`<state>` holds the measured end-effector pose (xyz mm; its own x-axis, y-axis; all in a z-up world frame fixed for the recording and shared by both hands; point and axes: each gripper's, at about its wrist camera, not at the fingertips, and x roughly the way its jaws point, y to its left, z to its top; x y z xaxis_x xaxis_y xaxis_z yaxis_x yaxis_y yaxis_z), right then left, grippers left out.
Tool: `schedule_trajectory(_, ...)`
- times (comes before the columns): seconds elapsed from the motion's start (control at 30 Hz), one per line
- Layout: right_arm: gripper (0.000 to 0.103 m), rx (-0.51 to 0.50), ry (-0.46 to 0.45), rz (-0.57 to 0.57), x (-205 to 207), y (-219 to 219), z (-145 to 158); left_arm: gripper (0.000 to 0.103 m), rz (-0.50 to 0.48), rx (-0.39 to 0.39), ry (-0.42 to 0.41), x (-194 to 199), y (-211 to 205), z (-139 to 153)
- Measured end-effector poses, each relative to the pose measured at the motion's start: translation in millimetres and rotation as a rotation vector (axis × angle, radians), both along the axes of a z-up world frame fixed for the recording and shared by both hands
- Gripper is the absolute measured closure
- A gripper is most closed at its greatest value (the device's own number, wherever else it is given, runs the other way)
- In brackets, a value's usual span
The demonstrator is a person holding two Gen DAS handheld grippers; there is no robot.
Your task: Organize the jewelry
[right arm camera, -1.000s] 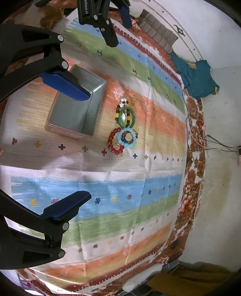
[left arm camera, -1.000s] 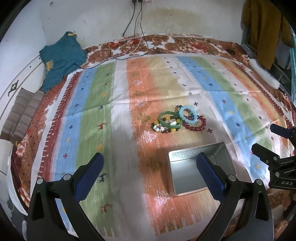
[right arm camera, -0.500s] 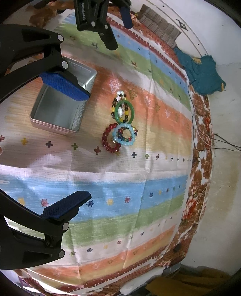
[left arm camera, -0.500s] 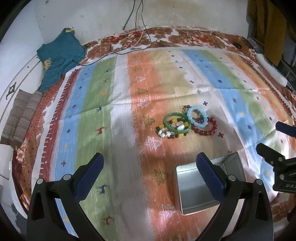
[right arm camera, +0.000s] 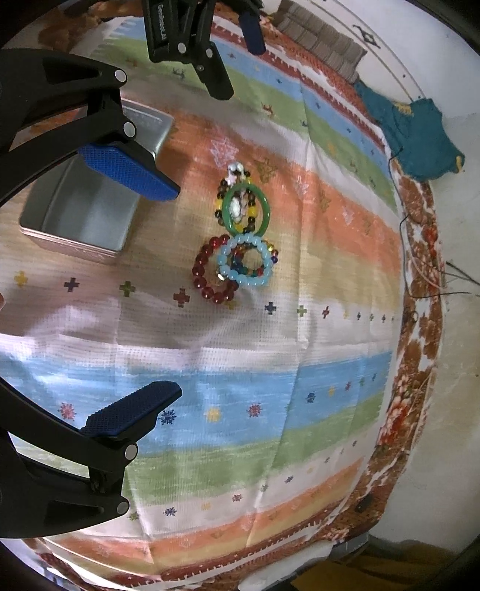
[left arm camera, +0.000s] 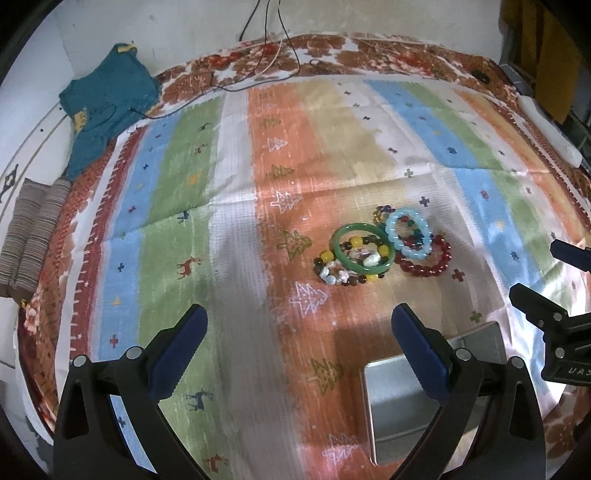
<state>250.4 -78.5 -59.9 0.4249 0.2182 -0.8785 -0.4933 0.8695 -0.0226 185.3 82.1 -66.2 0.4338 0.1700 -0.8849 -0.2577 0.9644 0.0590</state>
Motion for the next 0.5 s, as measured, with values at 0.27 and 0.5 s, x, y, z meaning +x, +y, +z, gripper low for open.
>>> schedule_trajectory(0.27, 0.004, 0.004, 0.035, -0.023, 25.3, 3.5, -17.6, 0.006, -0.005, -0.018, 0.035, 21.2, 10.4, -19.1)
schedule_trajectory(0.5, 0.004, -0.002, 0.035, -0.015, 36.5, 13.0, -24.0, 0.006, -0.005, -0.032, 0.034, 38.6, 13.2, -28.4)
